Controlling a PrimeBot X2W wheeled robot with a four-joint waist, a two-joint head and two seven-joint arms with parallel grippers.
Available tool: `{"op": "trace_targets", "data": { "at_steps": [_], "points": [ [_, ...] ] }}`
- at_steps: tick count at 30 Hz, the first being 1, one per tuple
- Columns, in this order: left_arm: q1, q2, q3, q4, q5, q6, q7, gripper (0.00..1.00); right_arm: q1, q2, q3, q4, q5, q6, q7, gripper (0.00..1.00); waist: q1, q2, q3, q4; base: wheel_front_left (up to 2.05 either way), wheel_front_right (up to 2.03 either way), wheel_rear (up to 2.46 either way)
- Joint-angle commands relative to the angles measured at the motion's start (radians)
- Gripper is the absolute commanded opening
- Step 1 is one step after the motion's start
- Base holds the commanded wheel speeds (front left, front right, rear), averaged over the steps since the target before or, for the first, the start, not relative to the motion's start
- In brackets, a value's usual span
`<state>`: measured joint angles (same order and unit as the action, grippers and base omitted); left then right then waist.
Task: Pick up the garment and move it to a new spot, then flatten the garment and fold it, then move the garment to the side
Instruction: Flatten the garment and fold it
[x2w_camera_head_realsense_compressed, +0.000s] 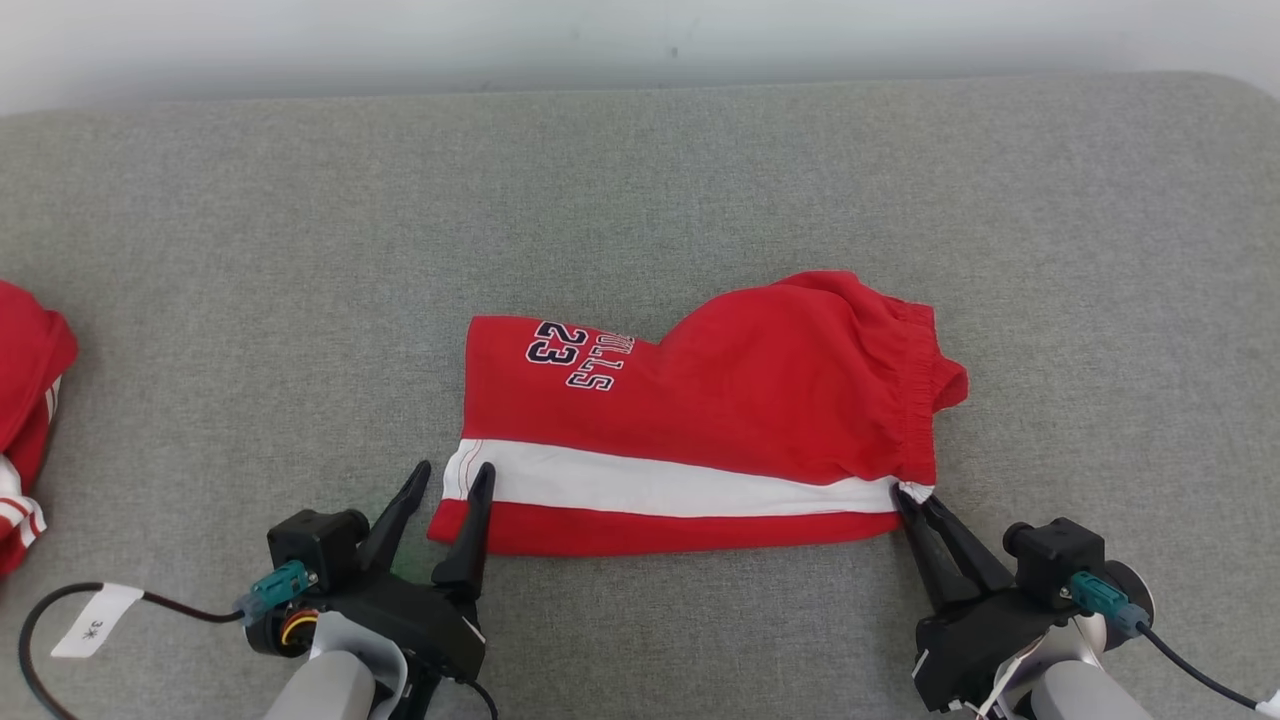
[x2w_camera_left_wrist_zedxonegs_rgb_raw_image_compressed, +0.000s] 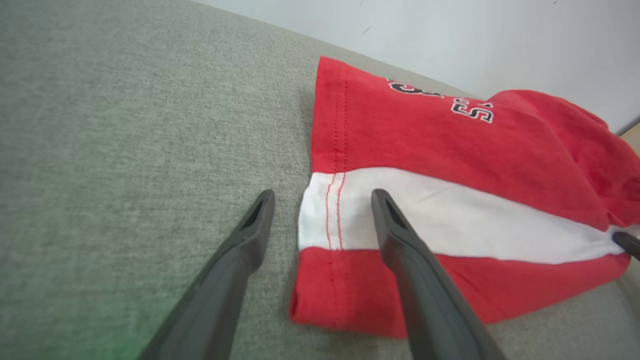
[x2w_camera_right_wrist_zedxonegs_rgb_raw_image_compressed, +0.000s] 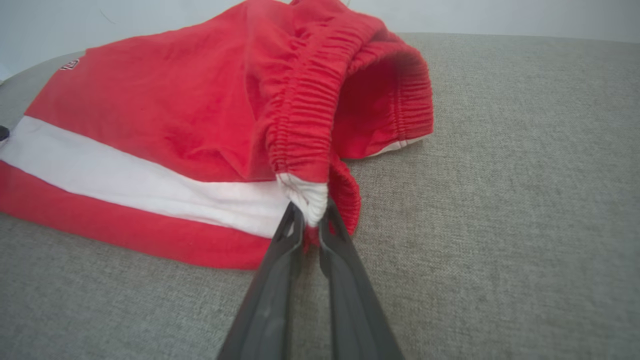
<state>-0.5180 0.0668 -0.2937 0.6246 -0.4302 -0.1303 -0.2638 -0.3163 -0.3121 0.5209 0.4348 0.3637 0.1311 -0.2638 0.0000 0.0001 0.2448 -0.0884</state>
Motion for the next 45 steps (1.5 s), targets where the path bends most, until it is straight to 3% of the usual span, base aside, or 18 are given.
{"op": "trace_targets", "data": {
  "at_steps": [1, 11, 18, 19, 23, 24, 25, 33, 45],
  "points": [
    [-0.005, 0.009, -0.003, 0.015, -0.006, 0.000, -0.001, 1.00, -0.003, 0.003, 0.003, -0.001, 0.005, -0.001, -0.001, 0.00, 0.0000, -0.0001, 0.000, -0.001, 0.00, 0.00, 0.00],
    [-0.049, 0.027, -0.109, 0.114, -0.109, 0.000, 0.001, 1.00, -0.004, 0.008, 0.006, -0.003, 0.008, -0.001, -0.001, 0.00, 0.0000, -0.0001, 0.007, -0.008, 0.00, 0.00, 0.00],
    [-0.068, 0.038, -0.212, 0.176, -0.190, -0.001, 0.007, 0.88, -0.006, 0.010, 0.001, -0.004, 0.007, -0.001, -0.001, 0.00, 0.0000, -0.0001, 0.011, -0.006, 0.00, 0.00, 0.00],
    [-0.071, 0.039, -0.225, 0.182, -0.196, -0.001, 0.007, 0.79, -0.007, 0.010, 0.000, -0.003, 0.007, -0.001, -0.001, 0.00, 0.0000, -0.0001, 0.011, -0.006, 0.00, 0.00, 0.00],
    [-0.081, 0.050, -0.268, 0.187, -0.224, -0.001, 0.007, 0.20, -0.011, 0.012, -0.002, -0.002, 0.007, -0.001, -0.001, 0.00, 0.0000, -0.0001, 0.010, -0.002, 0.00, 0.00, 0.00],
    [-0.081, 0.050, -0.268, 0.187, -0.224, -0.001, 0.007, 0.20, -0.011, 0.012, -0.002, -0.002, 0.007, -0.001, -0.001, 0.00, 0.0000, -0.0001, 0.010, -0.002, 0.00, 0.00, 0.00],
    [-0.083, 0.054, -0.274, 0.182, -0.228, -0.001, 0.007, 0.00, -0.012, 0.012, -0.002, -0.003, 0.007, -0.001, -0.001, 0.00, 0.0000, -0.0001, 0.010, -0.002, 0.00, 0.00, 0.00],
    [-0.095, 0.079, -0.301, 0.124, -0.248, -0.001, 0.002, 0.00, -0.017, 0.018, -0.008, -0.007, 0.007, -0.001, -0.001, 0.00, 0.0000, -0.0001, 0.008, 0.007, 0.00, 0.00, 0.00],
    [-0.054, 0.127, -0.208, -0.075, -0.189, 0.000, -0.001, 0.00, -0.036, 0.036, -0.061, -0.053, 0.064, -0.001, -0.001, 0.00, 0.0000, -0.0001, -0.075, 0.028, 0.00, 0.00, 0.00]
  ]
}}
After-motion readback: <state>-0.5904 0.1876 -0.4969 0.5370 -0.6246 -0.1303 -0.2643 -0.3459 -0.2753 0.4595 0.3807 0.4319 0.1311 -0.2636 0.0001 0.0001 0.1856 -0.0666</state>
